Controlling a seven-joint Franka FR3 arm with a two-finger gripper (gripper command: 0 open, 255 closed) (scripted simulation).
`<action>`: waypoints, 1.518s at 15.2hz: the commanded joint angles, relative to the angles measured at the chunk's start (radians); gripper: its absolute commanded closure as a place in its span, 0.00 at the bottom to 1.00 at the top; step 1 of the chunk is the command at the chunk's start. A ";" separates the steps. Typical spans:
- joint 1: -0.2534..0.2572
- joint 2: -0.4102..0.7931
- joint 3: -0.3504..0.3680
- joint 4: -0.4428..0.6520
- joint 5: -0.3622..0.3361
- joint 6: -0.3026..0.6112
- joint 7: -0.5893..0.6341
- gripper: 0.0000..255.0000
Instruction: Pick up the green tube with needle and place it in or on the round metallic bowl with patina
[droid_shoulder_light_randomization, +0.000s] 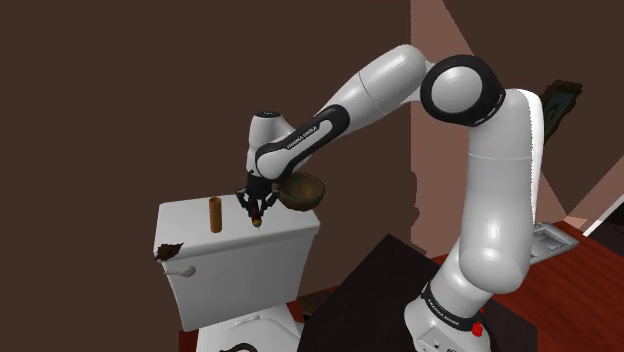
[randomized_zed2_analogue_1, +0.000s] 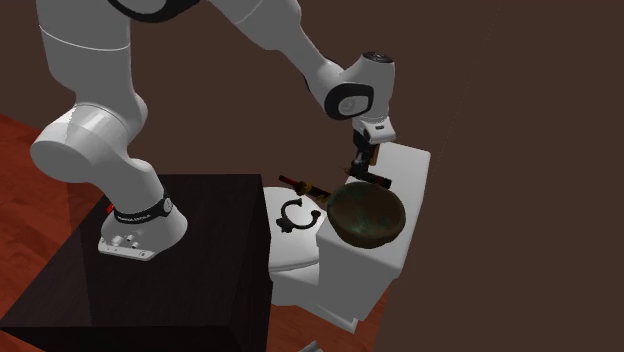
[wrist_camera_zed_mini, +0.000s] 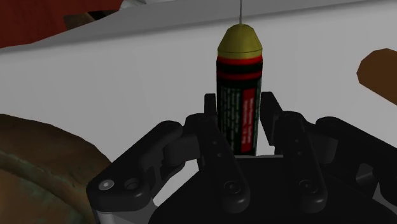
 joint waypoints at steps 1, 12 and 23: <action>-0.003 -0.021 0.004 -0.003 0.007 -0.018 -0.004 1.00; -0.016 -0.119 0.021 0.024 0.042 -0.140 -0.025 1.00; -0.024 -0.199 0.030 0.077 0.070 -0.270 -0.040 1.00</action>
